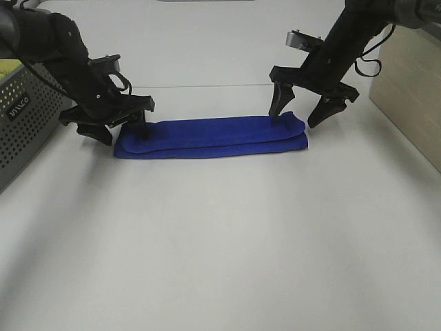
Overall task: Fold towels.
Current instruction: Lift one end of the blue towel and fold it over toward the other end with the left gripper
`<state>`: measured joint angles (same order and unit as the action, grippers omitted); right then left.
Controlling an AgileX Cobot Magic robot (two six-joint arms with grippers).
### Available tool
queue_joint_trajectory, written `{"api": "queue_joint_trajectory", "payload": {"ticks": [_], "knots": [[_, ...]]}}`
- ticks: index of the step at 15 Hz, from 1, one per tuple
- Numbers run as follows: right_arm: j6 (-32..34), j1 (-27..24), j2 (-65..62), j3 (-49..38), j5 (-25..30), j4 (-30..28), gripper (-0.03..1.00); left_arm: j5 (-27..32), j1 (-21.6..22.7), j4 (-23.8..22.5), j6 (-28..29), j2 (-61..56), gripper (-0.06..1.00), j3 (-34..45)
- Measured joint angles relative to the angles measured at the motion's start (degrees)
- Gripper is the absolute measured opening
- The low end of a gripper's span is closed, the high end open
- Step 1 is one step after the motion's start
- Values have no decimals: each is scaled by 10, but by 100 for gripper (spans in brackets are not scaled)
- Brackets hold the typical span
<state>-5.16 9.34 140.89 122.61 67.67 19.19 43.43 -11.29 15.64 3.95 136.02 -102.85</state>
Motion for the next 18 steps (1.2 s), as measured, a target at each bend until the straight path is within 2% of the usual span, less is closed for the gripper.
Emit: {"api": "queue_joint_trajectory", "payload": {"ticks": [3,7,8,9,11,13,14,16,18], "knots": [[0,0,0,0,-2,0,80,-22,0,6,0,6,70,0],[0,0,0,0,-9,0,80,-41,0,36,-13,15,70,-2],[0,0,0,0,-13,0,80,-42,0,37,-13,14,66,-2],[0,0,0,0,-17,0,80,-42,0,38,-13,15,57,-2],[0,0,0,0,-19,0,80,-42,0,39,-13,20,25,-2],[0,0,0,0,-19,0,80,-42,0,40,-13,20,8,-2],[0,0,0,0,-19,0,80,-41,0,39,-13,19,8,-2],[0,0,0,0,-19,0,80,-23,0,-9,-13,4,8,-2],[0,0,0,0,-19,0,80,19,0,-67,-13,-25,8,-11]]}}
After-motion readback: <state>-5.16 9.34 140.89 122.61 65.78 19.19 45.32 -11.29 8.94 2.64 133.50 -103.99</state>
